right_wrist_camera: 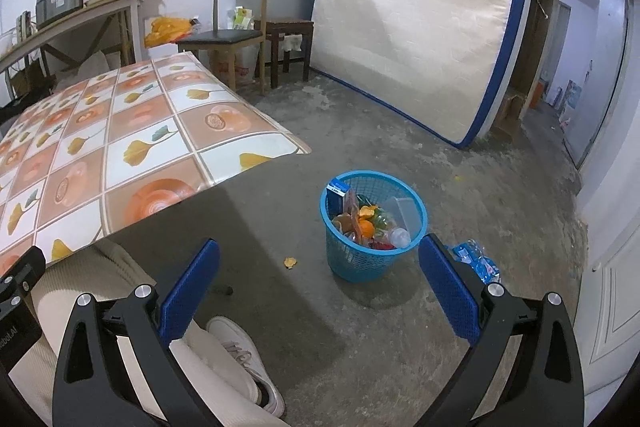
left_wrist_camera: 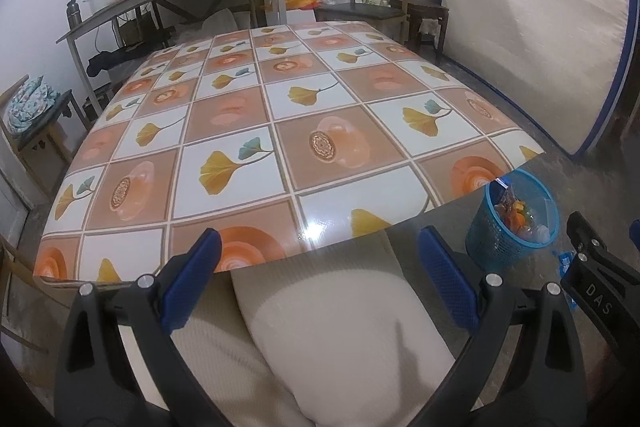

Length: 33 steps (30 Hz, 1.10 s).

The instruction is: Collect trash

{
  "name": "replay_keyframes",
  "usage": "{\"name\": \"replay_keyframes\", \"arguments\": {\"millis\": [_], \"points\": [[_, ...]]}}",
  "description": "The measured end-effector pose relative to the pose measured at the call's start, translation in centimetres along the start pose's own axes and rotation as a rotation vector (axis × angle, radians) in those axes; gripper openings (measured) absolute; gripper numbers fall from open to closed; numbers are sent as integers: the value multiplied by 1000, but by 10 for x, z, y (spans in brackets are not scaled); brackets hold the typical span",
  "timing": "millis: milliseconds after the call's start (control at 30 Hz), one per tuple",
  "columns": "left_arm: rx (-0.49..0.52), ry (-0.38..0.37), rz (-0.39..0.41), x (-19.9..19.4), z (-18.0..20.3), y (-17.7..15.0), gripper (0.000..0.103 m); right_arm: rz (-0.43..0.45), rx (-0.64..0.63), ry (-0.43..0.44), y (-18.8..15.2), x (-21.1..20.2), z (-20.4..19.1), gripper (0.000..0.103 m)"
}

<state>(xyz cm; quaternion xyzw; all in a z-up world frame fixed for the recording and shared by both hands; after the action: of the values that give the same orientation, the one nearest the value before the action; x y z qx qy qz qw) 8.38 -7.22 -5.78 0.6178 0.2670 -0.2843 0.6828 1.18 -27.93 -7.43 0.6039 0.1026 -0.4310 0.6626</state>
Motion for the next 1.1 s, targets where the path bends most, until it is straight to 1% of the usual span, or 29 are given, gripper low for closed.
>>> {"name": "replay_keyframes", "arguments": {"millis": [367, 700, 1100], "points": [[-17, 2, 8, -1, -2, 2, 95, -14, 1, 6, 0, 1, -2, 97], [-48, 18, 7, -1, -10, 4, 95, -24, -6, 11, 0, 0, -4, 97], [-42, 21, -1, 2, -10, 3, 95, -27, -3, 11, 0, 2, -3, 97]]}}
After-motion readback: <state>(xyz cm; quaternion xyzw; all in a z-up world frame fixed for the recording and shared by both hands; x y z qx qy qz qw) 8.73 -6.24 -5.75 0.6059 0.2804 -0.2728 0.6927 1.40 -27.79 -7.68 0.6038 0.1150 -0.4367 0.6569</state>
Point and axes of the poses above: each gripper's, at about its wrist camera, not at the fingertips, and x roughly the way its jaws point, z to its right, y to its top, the point moved 6 cm from there along x, roughly the way its jaws point, and after that the axes turned 12 degrees about -x, right-handed, at the moved point
